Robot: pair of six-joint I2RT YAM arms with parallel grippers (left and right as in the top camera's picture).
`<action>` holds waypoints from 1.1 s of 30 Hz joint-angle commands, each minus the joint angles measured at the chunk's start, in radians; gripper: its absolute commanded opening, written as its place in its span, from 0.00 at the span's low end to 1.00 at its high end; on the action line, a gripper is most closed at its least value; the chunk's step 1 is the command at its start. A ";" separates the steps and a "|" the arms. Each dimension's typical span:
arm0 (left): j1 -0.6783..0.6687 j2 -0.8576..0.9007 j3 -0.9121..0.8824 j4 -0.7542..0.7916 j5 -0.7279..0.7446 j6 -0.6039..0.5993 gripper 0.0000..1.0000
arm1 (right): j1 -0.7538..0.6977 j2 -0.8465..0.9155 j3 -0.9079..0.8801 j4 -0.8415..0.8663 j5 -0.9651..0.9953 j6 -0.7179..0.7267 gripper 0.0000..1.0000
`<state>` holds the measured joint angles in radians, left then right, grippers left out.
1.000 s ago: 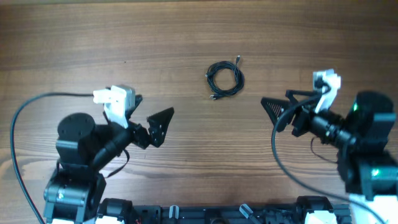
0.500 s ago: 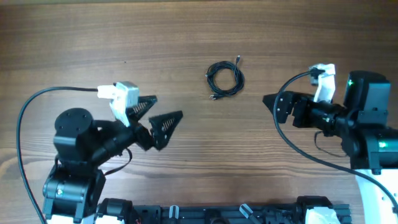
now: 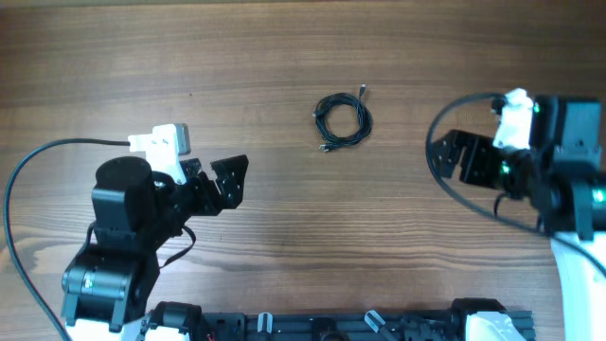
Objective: Untangle cables
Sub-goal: 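Raise both arms and move the right gripper toward the black cable, then grasp the coiled black cable with the right gripper and lift it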
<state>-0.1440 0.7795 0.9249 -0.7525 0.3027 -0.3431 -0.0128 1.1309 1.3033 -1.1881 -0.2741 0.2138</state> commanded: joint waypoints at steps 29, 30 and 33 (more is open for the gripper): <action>-0.101 0.698 0.667 -0.306 -0.061 0.081 0.87 | 0.278 0.712 0.434 0.185 0.040 -0.166 1.00; -0.101 0.698 0.667 -0.354 -0.061 0.082 0.85 | 0.278 0.741 0.434 0.167 0.096 -0.162 1.00; -0.101 0.698 0.667 -0.399 -0.061 0.081 0.84 | 0.278 0.793 0.433 0.145 0.141 -0.076 1.00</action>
<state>-0.2432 1.4757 1.5818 -1.1286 0.2512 -0.2745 0.2615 1.8702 1.7248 -1.0317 -0.2142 0.0700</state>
